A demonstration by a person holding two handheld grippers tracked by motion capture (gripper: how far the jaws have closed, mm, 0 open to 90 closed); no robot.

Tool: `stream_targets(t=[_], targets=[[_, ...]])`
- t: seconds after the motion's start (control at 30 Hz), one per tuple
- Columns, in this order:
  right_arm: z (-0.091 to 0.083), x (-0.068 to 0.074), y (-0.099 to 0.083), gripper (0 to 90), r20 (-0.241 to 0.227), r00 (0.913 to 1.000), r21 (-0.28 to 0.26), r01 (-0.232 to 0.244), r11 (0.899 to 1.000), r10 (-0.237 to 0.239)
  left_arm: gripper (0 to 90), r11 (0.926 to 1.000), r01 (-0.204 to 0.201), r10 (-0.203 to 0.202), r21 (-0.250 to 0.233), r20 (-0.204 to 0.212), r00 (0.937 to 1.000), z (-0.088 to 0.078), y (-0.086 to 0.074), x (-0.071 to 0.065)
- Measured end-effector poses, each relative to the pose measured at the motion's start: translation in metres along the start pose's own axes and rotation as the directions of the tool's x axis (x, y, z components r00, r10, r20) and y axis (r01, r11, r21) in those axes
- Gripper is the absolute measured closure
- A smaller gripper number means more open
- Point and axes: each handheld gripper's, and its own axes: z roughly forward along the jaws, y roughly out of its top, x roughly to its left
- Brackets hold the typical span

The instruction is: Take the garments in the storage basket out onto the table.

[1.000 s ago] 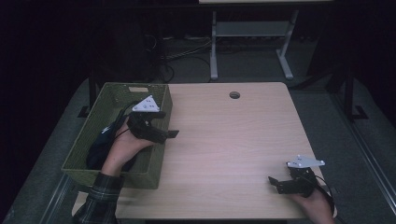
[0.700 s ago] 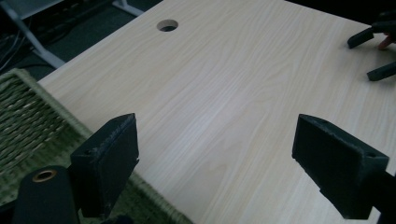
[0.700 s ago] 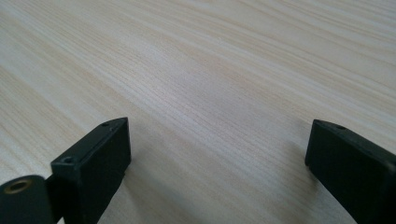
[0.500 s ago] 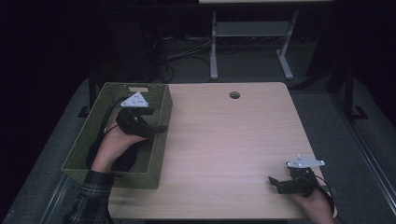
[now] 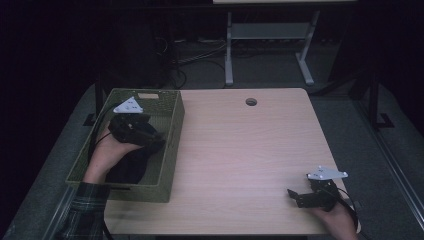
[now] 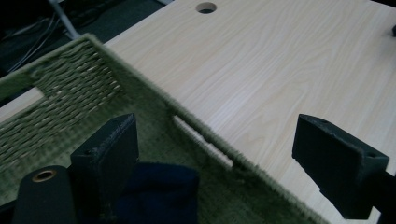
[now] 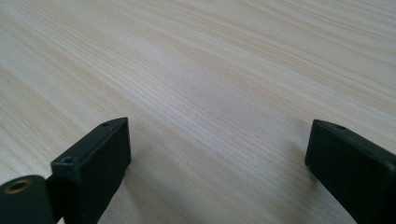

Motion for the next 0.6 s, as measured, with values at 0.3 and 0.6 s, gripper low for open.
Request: stream_targets(t=[0.3, 0.6], targets=[[0.000, 0.000, 0.000, 6.5, 0.000, 1.0000, 0.000, -0.001, 1.000, 0.001, 14.0, 0.9997, 0.025, -0.025, 0.000, -0.034, 0.9991, -0.013, -0.013, 0.012], [0.000, 0.000, 0.000, 6.5, 0.000, 1.0000, 0.000, 0.000, 1.000, 0.000, 13.7, 0.9974, 0.072, -0.071, 0.007, -0.089, 0.9935, -0.026, -0.030, 0.029]])
